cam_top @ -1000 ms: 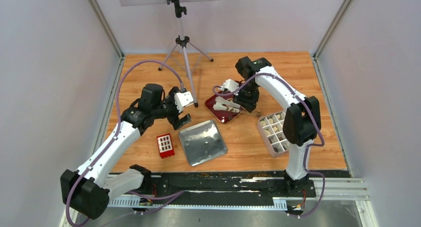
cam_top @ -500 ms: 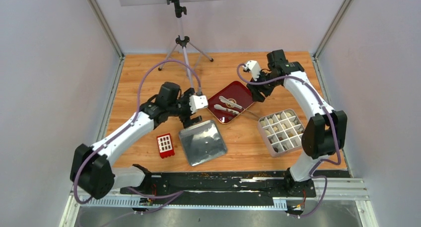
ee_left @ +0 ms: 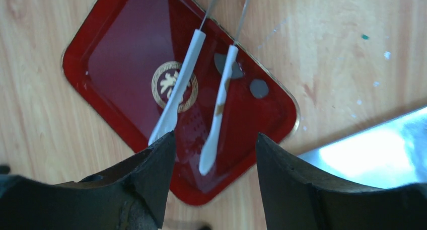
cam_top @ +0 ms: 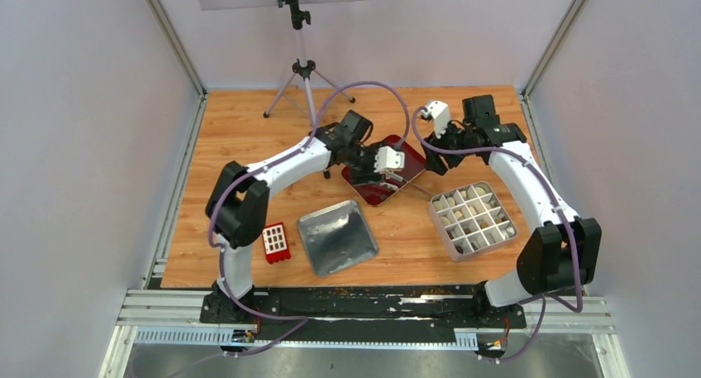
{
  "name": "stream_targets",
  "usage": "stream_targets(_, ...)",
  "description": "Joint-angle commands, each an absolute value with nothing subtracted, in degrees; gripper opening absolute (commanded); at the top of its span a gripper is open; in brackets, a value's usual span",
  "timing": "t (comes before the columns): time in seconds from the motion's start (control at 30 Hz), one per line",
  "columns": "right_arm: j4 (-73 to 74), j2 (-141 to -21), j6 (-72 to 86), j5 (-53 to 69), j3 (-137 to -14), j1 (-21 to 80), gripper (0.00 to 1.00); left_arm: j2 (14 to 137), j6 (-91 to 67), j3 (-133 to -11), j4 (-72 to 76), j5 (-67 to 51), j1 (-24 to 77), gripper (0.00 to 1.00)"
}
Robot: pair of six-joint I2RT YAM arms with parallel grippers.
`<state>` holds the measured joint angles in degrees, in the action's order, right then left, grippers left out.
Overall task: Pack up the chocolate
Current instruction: Pick up the clamp from the plate.
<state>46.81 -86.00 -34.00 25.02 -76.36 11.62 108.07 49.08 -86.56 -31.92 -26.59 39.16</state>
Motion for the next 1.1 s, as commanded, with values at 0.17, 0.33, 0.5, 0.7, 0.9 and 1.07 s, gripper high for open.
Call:
stream_targets(0.17,48.8,-77.1,-31.2,27.2,-74.3,5.4,0.58,124.7,55.5,-102.2,-40.9,-27.7,41.2,0.61)
stream_targets(0.33,48.1,-74.7,-31.1,27.9,-70.7,4.5,0.58,129.7,58.2,-106.8,-46.6,-25.3,41.3,0.35)
stream_targets(0.5,47.9,-77.0,-33.2,28.5,-71.0,4.5,0.56,123.6,55.8,-102.5,-42.3,-28.3,41.3,0.09)
stream_targets(0.7,42.4,-82.4,-33.4,26.5,-74.1,4.5,0.52,114.9,50.3,-101.1,-40.4,-29.2,40.1,0.0)
stream_targets(0.9,42.1,-88.8,-35.0,30.3,-81.2,4.4,0.47,106.0,50.8,-99.1,-51.0,-29.4,35.7,0.0)
stream_targets(1.07,60.3,-97.6,-68.3,43.4,-90.9,4.5,0.46,95.4,54.2,-88.2,-56.2,-30.1,31.2,0.0)
